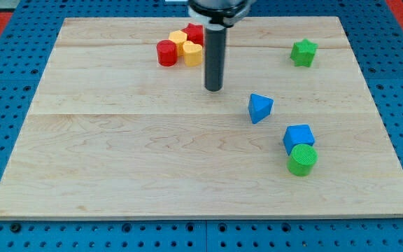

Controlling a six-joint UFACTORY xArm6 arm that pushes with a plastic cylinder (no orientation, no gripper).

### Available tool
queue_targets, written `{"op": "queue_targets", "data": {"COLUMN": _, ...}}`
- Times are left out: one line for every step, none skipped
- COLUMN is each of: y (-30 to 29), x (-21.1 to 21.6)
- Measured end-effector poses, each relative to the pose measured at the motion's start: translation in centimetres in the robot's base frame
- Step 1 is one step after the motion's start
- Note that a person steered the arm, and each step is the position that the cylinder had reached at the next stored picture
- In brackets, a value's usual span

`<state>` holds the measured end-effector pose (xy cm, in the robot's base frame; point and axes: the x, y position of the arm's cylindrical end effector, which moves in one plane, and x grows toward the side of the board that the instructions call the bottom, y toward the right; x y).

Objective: Push the blue triangle to the blue cube

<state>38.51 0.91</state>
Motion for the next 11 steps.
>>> {"op": "queue_targets", "data": {"y": 0.6, "x": 2.8}}
{"op": "queue_targets", "data": {"y": 5.8, "x": 3.8}}
{"op": "queue_targets", "data": {"y": 8.2, "x": 3.5}}
{"op": "queue_targets", "data": {"y": 10.4, "x": 4.4}}
{"op": "queue_targets", "data": {"y": 10.6, "x": 5.3}}
{"op": "queue_targets", "data": {"y": 10.6, "x": 5.6}}
{"op": "queue_targets", "data": {"y": 10.7, "x": 2.2}}
{"op": "queue_targets", "data": {"y": 13.4, "x": 2.3}}
{"op": "queue_targets", "data": {"y": 13.4, "x": 4.5}}
{"op": "queue_targets", "data": {"y": 14.9, "x": 4.5}}
{"op": "queue_targets", "data": {"y": 22.8, "x": 1.7}}
